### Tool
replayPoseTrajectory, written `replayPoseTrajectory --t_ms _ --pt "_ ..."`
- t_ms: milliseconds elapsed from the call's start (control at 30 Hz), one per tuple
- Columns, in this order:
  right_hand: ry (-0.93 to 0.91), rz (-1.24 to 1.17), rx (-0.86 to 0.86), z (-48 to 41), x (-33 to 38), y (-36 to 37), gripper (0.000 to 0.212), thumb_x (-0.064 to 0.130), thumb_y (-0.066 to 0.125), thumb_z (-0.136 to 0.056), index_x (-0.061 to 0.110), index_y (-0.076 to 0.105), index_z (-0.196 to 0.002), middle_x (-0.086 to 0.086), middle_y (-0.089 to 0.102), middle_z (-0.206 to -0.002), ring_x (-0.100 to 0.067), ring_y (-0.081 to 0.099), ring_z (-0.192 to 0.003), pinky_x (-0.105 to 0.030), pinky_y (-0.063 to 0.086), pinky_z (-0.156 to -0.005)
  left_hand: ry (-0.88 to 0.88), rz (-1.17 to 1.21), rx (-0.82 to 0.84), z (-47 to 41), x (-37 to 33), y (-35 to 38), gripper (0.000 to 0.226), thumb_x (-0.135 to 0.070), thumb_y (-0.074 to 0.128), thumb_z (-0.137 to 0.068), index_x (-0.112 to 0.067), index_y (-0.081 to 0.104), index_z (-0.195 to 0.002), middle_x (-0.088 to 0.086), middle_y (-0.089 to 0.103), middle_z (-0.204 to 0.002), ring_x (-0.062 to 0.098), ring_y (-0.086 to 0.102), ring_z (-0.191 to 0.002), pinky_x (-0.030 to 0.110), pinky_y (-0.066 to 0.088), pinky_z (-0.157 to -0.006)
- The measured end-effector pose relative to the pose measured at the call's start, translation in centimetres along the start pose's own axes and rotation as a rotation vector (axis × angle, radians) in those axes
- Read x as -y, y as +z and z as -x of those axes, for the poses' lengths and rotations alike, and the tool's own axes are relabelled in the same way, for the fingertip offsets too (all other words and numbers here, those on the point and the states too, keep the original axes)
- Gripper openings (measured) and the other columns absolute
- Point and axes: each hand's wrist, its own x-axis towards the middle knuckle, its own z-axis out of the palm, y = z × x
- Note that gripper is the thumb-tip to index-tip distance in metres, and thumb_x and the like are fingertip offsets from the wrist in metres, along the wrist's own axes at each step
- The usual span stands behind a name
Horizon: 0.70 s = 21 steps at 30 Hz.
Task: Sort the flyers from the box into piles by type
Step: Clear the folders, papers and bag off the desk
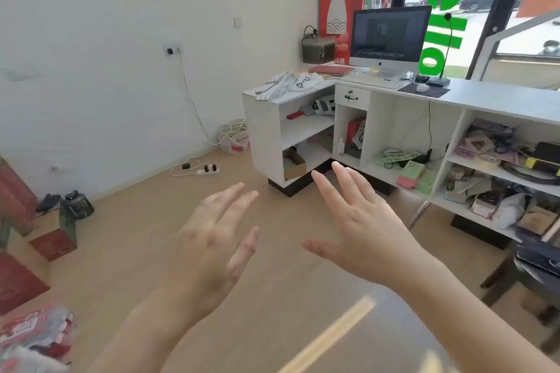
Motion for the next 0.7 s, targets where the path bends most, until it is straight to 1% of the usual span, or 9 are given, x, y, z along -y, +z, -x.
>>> replayPoseTrajectory --t_ms 67,133,167,233,300,367,433,533,700 --pt "0.047 0.01 -0.004 -3.4 -1.0 2.8 0.101 0.085 0.025 -0.073 0.034 -0.025 -0.145 -0.002 -0.026 -0.157 -0.022 -0.02 -0.145 -0.045 0.013 -0.118 -0.105 0.018 0.054 -2.2 2.1 2.8 0.062 -0.061 0.023 -0.088 -0.039 0.022 -0.146 -0.014 0.015 -0.156 0.006 0.011 -0.143 0.025 0.015 -0.112" --pt "0.12 -0.069 0.024 -7.1 -1.9 5.1 0.101 0.085 0.029 -0.074 0.038 -0.026 -0.145 0.002 -0.029 -0.155 -0.019 -0.024 -0.144 -0.046 0.007 -0.119 -0.195 0.104 0.112 -5.0 4.5 5.5 0.063 -0.07 0.015 -0.084 -0.051 0.005 -0.143 -0.029 -0.007 -0.152 -0.01 -0.012 -0.137 0.015 -0.003 -0.109" --pt "0.171 -0.155 0.037 -9.2 -2.6 6.1 0.099 0.082 0.034 -0.076 0.04 -0.024 -0.145 0.005 -0.028 -0.155 -0.016 -0.024 -0.144 -0.044 0.006 -0.119 -0.212 0.165 0.117 -6.6 5.8 6.8 0.06 -0.071 0.018 -0.085 -0.054 0.006 -0.142 -0.032 -0.006 -0.15 -0.014 -0.011 -0.135 0.011 -0.005 -0.108" --pt "0.283 -0.443 0.01 -13.3 -3.8 7.2 0.091 0.071 0.045 -0.082 0.046 -0.015 -0.146 0.011 -0.015 -0.158 -0.01 -0.011 -0.146 -0.037 0.011 -0.118 -0.27 0.321 0.078 -10.4 8.1 8.5 0.046 -0.059 0.036 -0.092 -0.054 0.025 -0.137 -0.031 0.018 -0.149 -0.016 0.015 -0.134 0.011 0.015 -0.11" --pt "0.383 -0.808 -0.078 -17.6 -4.9 7.7 0.076 0.055 0.054 -0.088 0.049 0.005 -0.146 0.011 0.013 -0.158 -0.01 0.024 -0.142 -0.031 0.027 -0.113 -0.414 0.581 0.043 -14.5 10.0 9.5 0.03 -0.035 0.051 -0.094 -0.052 0.05 -0.119 -0.025 0.054 -0.125 -0.013 0.05 -0.11 0.015 0.042 -0.092" --pt "0.469 -1.035 -0.16 -21.9 -5.9 8.1 0.062 0.041 0.059 -0.09 0.045 0.024 -0.141 0.005 0.037 -0.147 -0.007 0.052 -0.119 -0.036 0.045 -0.101 -0.509 0.808 0.02 -18.7 11.5 10.8 0.027 -0.015 0.056 -0.093 -0.04 0.066 -0.099 -0.016 0.069 -0.097 0.0 0.064 -0.087 0.022 0.05 -0.079" --pt "0.541 -1.171 -0.212 -25.9 -7.2 8.2 0.052 0.033 0.062 -0.09 0.039 0.037 -0.135 0.001 0.051 -0.133 -0.006 0.059 -0.105 -0.038 0.053 -0.091 -0.572 0.941 0.008 -23.0 12.6 12.2 0.027 -0.004 0.056 -0.092 -0.027 0.07 -0.09 -0.009 0.072 -0.086 0.01 0.065 -0.074 0.025 0.052 -0.071" --pt "0.595 -1.335 -0.249 -31.7 -10.1 7.9 0.039 0.026 0.062 -0.091 0.033 0.045 -0.125 0.0 0.061 -0.116 -0.013 0.064 -0.1 -0.032 0.056 -0.079 -0.594 1.04 0.014 -30.0 14.0 15.4 0.026 0.004 0.057 -0.088 -0.018 0.07 -0.088 -0.003 0.068 -0.076 0.008 0.053 -0.06 0.022 0.045 -0.059" --pt "0.587 -1.234 -0.281 -39.6 -17.8 8.0 0.031 0.025 0.062 -0.09 0.027 0.055 -0.119 0.005 0.066 -0.101 -0.012 0.067 -0.091 -0.027 0.054 -0.076 -0.513 0.954 0.064 -40.5 15.5 21.9 0.041 0.015 0.049 -0.079 -0.02 0.071 -0.078 -0.014 0.06 -0.063 -0.001 0.046 -0.051 0.009 0.036 -0.053"
